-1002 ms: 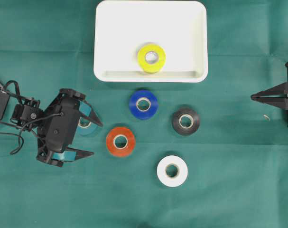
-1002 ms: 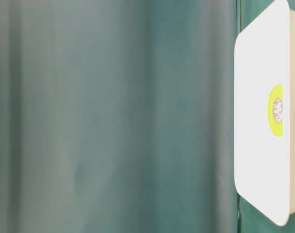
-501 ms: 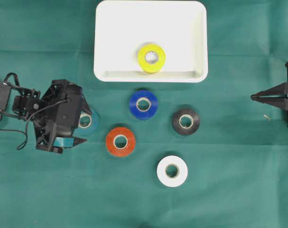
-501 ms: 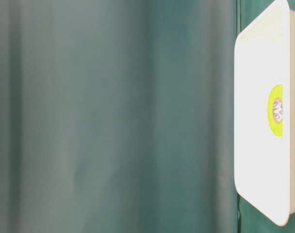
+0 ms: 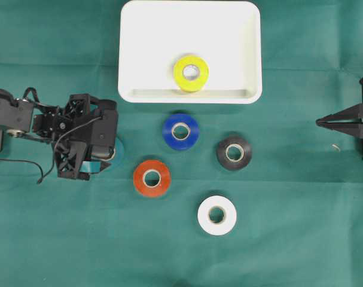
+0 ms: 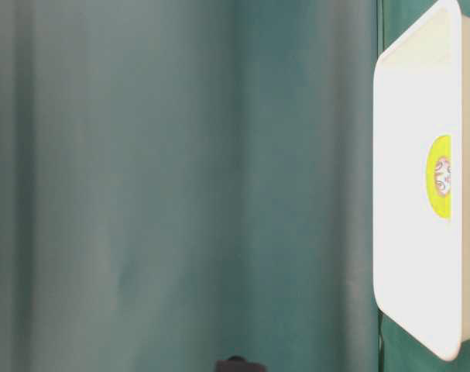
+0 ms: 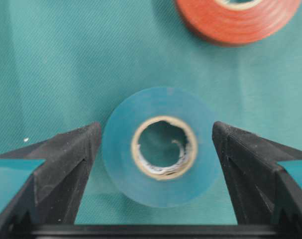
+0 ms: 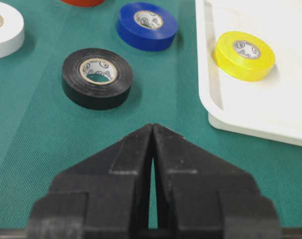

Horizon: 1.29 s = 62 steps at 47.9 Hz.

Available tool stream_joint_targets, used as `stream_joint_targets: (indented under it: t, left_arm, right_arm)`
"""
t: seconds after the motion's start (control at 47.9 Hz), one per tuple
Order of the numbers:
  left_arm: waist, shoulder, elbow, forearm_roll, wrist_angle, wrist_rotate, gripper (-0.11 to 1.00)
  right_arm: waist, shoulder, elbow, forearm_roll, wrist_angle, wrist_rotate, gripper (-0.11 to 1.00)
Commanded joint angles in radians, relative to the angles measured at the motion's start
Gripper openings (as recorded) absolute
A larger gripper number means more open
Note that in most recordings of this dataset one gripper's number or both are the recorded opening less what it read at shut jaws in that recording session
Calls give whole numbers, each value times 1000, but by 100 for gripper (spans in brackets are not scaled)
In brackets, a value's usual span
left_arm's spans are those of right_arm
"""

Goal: Put the tape into the white case with the left arm.
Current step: 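Move the left gripper back and down onto the teal tape roll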

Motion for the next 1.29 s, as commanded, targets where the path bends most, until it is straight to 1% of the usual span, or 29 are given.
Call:
stream_joint_targets:
  t: [0.0, 0.418, 0.564, 0.772, 0.981, 1.273]
  left_arm:
    - [15, 6, -8, 2, -6, 5, 92]
    - [55, 40, 2, 5, -32, 17, 92]
    - [83, 51, 6, 5, -61, 46, 92]
    - [92, 51, 2, 5, -84, 100, 92]
    - [98, 61, 17, 5, -109, 101, 92]
    - [98, 137, 11, 5, -141, 101, 92]
  right_arm:
    - [-2, 8, -11, -2, -11, -2, -9]
    - [-2, 6, -11, -2, -9, -2, -9]
    - [-2, 8, -9, -2, -9, -2, -9]
    - [-2, 6, -11, -2, -9, -2, -9]
    - [-2, 6, -11, -2, -11, -2, -9]
    - [-2, 6, -11, -2, -9, -2, -9]
